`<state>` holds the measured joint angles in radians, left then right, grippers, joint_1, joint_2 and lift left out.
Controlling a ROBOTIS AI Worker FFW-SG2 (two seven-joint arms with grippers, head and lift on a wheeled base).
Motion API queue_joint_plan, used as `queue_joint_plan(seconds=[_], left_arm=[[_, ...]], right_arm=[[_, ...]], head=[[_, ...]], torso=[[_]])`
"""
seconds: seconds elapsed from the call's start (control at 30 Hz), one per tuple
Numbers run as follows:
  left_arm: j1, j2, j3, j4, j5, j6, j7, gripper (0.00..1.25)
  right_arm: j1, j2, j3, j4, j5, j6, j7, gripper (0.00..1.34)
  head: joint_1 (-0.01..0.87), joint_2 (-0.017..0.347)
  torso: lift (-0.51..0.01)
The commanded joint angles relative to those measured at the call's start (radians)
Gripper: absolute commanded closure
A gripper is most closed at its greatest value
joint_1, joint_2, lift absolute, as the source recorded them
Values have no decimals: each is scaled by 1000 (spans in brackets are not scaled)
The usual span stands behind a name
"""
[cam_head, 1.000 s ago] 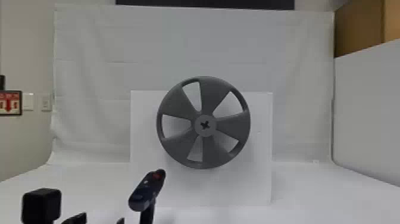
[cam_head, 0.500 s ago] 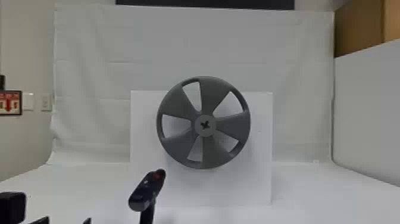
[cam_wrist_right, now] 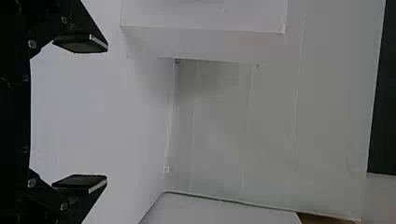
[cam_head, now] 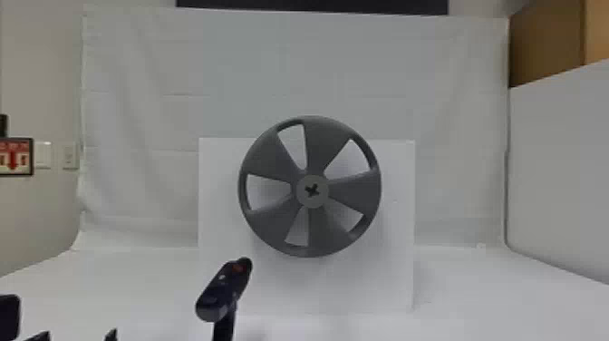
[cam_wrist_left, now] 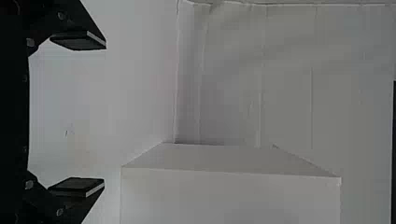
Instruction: Grasp the drill and bring into the middle of wheel
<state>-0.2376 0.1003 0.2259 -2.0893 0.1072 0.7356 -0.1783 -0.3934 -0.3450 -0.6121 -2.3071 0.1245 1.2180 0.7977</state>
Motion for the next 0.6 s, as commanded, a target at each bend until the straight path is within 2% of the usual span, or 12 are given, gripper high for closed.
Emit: queue_joint_plan(seconds=[0.0,0.57], left_arm=[[-2,1,-5,0,3,-4,-1,234],[-6,1,-10,0,-6,-7,-24,240]], right_arm=[[1,0,-3,0,-2,0,0,288],[4,-3,-8,0,-6,0,0,288]], head=[[0,0],[0,0]], torso=[[-406],[-406]])
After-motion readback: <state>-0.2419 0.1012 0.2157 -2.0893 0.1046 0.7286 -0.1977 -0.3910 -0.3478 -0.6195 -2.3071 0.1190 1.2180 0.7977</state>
